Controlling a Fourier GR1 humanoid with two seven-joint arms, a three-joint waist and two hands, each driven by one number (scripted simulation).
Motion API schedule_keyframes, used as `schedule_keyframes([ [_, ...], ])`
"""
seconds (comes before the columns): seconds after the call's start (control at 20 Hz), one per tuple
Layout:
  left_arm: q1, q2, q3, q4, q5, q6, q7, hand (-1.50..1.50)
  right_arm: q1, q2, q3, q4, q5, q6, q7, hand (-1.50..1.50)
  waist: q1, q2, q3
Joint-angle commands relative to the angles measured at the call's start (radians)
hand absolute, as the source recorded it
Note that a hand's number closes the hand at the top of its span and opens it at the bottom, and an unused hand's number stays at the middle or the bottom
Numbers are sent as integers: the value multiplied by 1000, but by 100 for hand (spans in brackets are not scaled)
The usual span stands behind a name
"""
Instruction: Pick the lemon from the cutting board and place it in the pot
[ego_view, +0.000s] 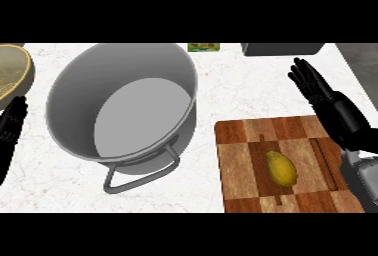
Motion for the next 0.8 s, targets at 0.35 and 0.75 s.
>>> schedule_keyframes([
  [0.35, 82, -52, -8, 68, -33, 83, 99, 0, 263, -305, -165, 93, 318, -330, 143, -150, -65, 1, -6],
  [0.75, 85, -119, -87, -47, -118, 160, 185, 0, 733, -120, -190, -318, 362, -551, -22, -150, 1, 7, 4],
])
